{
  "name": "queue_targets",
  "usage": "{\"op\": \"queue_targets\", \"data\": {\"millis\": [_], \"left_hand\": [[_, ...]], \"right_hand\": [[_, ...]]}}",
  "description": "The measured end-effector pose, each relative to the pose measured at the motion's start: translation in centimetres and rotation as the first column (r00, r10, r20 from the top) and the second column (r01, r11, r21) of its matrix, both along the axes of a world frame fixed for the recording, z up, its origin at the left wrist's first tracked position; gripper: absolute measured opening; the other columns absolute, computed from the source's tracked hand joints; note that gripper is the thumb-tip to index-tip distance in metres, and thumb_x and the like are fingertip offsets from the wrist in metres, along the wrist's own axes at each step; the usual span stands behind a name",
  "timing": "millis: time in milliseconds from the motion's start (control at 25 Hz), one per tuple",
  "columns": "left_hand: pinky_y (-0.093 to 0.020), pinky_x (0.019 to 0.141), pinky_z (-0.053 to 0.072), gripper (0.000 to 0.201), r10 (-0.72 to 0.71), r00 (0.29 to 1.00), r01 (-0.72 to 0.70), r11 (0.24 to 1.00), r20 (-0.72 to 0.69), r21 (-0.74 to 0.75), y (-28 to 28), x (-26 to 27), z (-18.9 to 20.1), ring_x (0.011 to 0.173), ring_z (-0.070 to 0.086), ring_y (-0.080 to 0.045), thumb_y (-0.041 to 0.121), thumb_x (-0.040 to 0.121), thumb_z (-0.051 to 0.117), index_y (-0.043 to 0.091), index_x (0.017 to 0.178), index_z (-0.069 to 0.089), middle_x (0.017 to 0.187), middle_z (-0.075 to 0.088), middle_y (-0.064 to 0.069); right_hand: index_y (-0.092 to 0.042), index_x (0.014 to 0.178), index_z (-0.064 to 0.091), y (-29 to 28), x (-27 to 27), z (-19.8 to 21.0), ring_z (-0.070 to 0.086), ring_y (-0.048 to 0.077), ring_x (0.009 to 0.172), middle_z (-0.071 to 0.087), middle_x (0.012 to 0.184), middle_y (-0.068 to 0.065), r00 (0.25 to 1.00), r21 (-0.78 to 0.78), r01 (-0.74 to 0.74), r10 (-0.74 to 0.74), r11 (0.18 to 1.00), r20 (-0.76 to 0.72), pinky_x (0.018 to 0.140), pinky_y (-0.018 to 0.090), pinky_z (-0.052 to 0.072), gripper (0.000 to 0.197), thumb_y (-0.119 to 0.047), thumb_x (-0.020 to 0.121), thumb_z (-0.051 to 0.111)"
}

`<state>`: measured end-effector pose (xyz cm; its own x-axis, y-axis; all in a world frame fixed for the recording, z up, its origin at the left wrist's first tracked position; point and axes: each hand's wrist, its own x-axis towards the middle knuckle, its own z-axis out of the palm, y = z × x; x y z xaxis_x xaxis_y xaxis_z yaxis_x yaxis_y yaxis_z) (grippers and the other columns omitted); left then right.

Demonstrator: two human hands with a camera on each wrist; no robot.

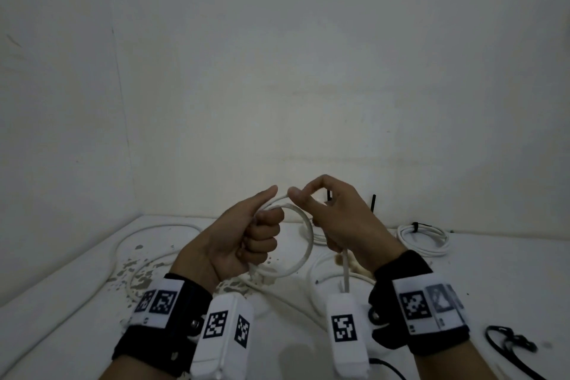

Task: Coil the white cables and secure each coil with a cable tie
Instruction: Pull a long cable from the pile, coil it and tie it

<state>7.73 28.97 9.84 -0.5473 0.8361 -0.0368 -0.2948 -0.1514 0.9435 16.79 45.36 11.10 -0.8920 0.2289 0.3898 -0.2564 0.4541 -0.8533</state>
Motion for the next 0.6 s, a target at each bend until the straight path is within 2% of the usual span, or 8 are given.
{"op": "queue_targets", "data": {"millis": [80, 120, 240, 360, 440, 600], "left_hand": [[-0.015, 0.035, 0.003, 0.049, 0.015, 1.0, -0.015, 1.0, 0.013, -0.012, 0.2, -0.1, -0.1, 0.037, 0.006, -0.006, 0.052, 0.088, 0.046, 0.022, 0.051, 0.034, 0.04, 0.02, 0.01], [-0.016, 0.034, 0.004, 0.049, 0.042, 0.999, -0.042, 0.999, 0.011, -0.009, 0.4, -0.2, -0.1, 0.035, 0.008, -0.006, 0.051, 0.089, 0.047, 0.021, 0.051, 0.038, 0.041, 0.02, 0.009], [-0.018, 0.034, 0.013, 0.046, 0.193, 0.979, -0.194, 0.981, -0.059, -0.01, 1.0, -0.5, 0.1, 0.034, 0.016, -0.005, 0.048, 0.094, 0.051, 0.017, 0.06, 0.051, 0.045, 0.02, 0.009], [-0.018, 0.036, 0.021, 0.04, 0.268, 0.962, -0.271, 0.961, -0.059, -0.058, 1.3, -0.7, 0.0, 0.037, 0.018, -0.005, 0.044, 0.098, 0.049, 0.018, 0.067, 0.05, 0.049, 0.02, 0.011], [-0.017, 0.034, 0.017, 0.04, 0.252, 0.968, -0.252, 0.965, -0.017, -0.068, 1.4, -0.7, -0.1, 0.036, 0.016, -0.004, 0.042, 0.1, 0.045, 0.02, 0.067, 0.044, 0.05, 0.018, 0.011], [-0.016, 0.032, 0.011, 0.043, 0.279, 0.959, -0.281, 0.959, -0.052, -0.044, 1.6, -0.3, 0.1, 0.033, 0.012, -0.005, 0.04, 0.101, 0.042, 0.021, 0.062, 0.041, 0.048, 0.016, 0.01]], "right_hand": [[-0.018, 0.072, 0.066, -0.4, -0.3, -0.3, 0.034, 0.004, 0.033, 0.041, 0.037, -0.014, 0.998, 0.167, 0.05, -0.044, 0.985, -0.036, 0.041, 0.013, 0.025, 0.042, -0.051, 0.095, 0.056], [-0.018, 0.065, 0.065, -0.5, -0.6, -0.5, 0.033, 0.004, 0.033, 0.039, 0.037, -0.013, 0.998, 0.175, 0.063, -0.057, 0.983, -0.034, 0.041, 0.013, 0.025, 0.048, -0.051, 0.097, 0.053], [-0.012, 0.061, 0.061, -0.5, -1.2, -1.1, 0.026, 0.004, 0.034, 0.032, 0.039, -0.011, 0.995, -0.047, 0.098, -0.099, 0.994, -0.013, 0.039, 0.019, 0.024, 0.052, -0.048, 0.099, 0.053], [-0.013, 0.062, 0.058, -0.4, -1.7, -1.7, 0.025, 0.003, 0.033, 0.03, 0.039, -0.013, 0.988, -0.043, 0.155, -0.155, 0.987, 0.003, 0.042, 0.019, 0.023, 0.052, -0.047, 0.1, 0.05], [-0.014, 0.062, 0.056, -0.4, -1.8, -1.8, 0.023, 0.005, 0.035, 0.029, 0.042, -0.01, 0.989, -0.065, 0.15, -0.149, 0.987, 0.026, 0.041, 0.02, 0.021, 0.052, -0.048, 0.1, 0.05], [-0.014, 0.065, 0.049, -0.2, -1.5, -1.4, 0.018, 0.012, 0.04, 0.025, 0.049, -0.002, 0.989, -0.256, 0.059, -0.021, 0.965, 0.146, 0.043, 0.02, 0.016, 0.05, -0.05, 0.099, 0.051]]}}
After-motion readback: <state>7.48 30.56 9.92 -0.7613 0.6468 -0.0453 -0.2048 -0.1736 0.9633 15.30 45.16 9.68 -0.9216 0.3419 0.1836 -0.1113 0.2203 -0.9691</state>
